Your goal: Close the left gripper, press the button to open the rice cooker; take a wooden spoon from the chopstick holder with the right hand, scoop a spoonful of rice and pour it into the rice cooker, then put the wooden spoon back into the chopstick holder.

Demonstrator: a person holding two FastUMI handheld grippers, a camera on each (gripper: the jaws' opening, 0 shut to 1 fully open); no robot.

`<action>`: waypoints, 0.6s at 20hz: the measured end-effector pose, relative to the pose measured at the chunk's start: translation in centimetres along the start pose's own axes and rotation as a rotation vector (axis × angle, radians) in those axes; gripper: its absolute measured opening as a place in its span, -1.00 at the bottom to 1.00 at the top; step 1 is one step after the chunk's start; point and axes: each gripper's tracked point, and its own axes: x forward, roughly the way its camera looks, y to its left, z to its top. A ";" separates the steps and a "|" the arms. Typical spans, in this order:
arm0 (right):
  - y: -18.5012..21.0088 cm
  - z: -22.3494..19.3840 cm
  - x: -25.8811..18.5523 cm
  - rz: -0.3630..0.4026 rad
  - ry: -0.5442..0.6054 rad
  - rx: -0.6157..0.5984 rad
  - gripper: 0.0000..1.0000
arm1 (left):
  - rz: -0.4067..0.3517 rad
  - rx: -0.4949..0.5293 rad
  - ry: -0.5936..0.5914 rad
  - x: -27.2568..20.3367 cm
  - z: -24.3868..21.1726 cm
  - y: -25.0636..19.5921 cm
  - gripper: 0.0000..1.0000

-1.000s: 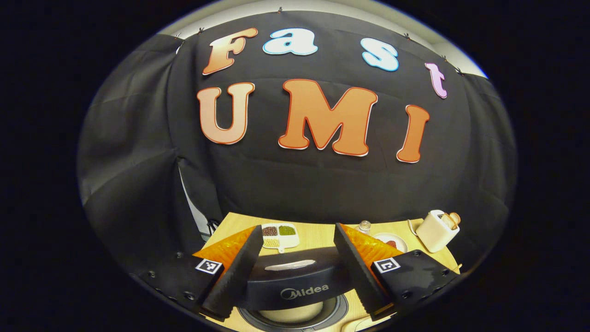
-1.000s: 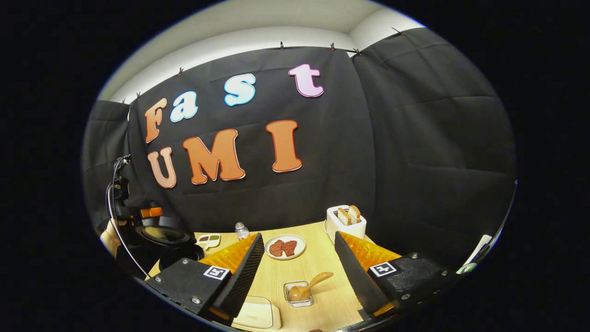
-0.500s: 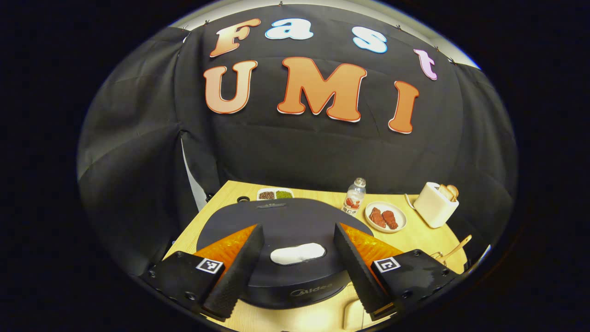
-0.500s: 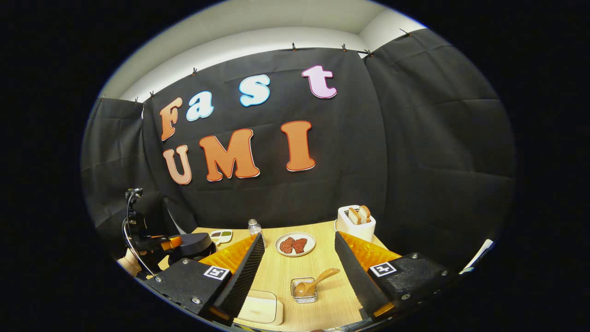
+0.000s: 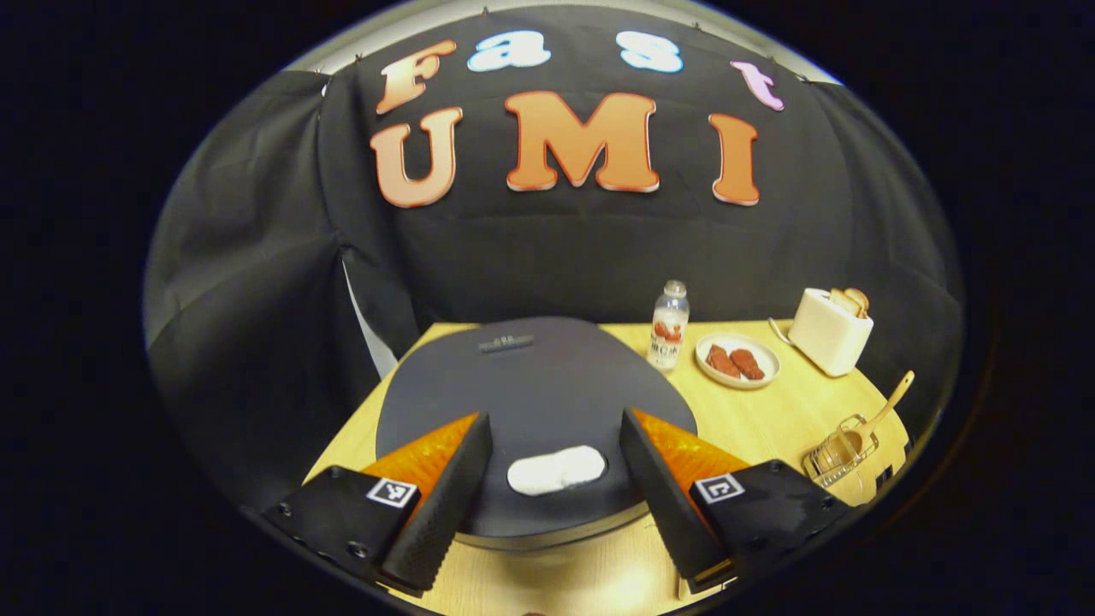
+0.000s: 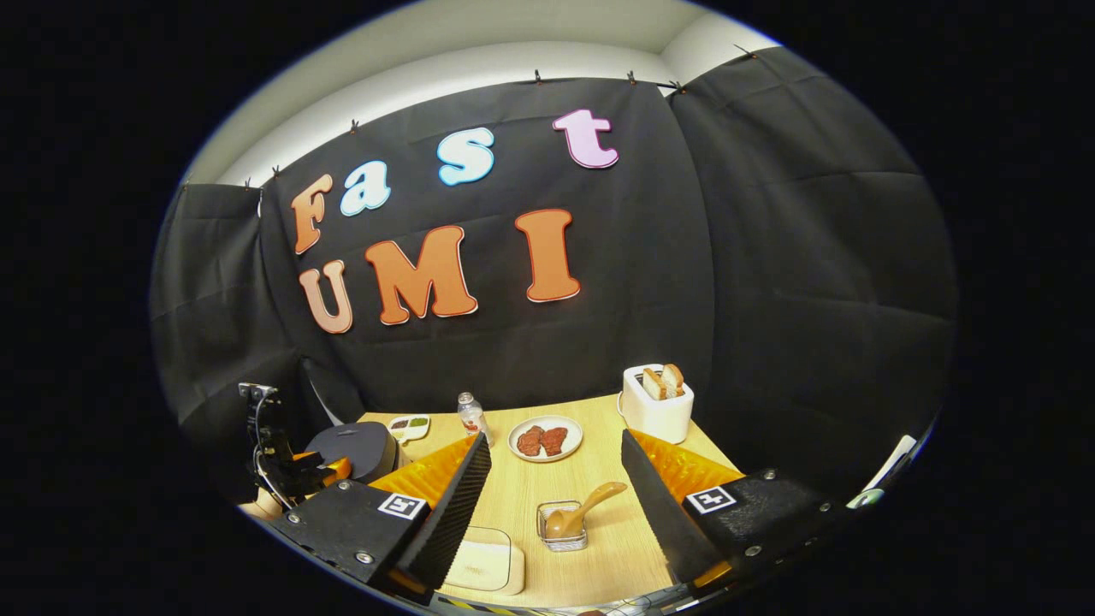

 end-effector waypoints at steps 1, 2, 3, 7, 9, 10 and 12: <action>-0.3 -0.2 0.0 -0.006 0.004 0.002 0.90 | 0.003 0.003 0.003 0.0 0.0 -0.1 0.92; -0.5 -0.4 0.0 -0.010 0.009 0.006 0.90 | 0.007 0.013 0.026 0.6 -0.4 -0.1 0.96; -0.8 -0.7 -0.1 -0.012 0.014 0.012 0.90 | 0.015 0.007 0.035 0.6 -0.9 -0.3 1.00; -1.7 -1.9 -0.4 -0.026 0.035 0.013 0.90 | 0.020 0.020 -0.012 0.3 -0.1 -0.2 0.98; -2.3 -1.8 -0.4 -0.036 0.031 0.001 0.90 | 0.029 0.033 0.002 -0.1 -0.1 0.0 1.00; -2.5 -1.6 -0.4 -0.041 0.026 -0.003 0.90 | 0.039 0.036 0.014 -0.5 0.0 0.1 0.94; -2.9 -1.0 -0.3 -0.043 0.016 -0.005 0.90 | 0.064 0.046 0.056 -1.4 0.2 0.6 1.00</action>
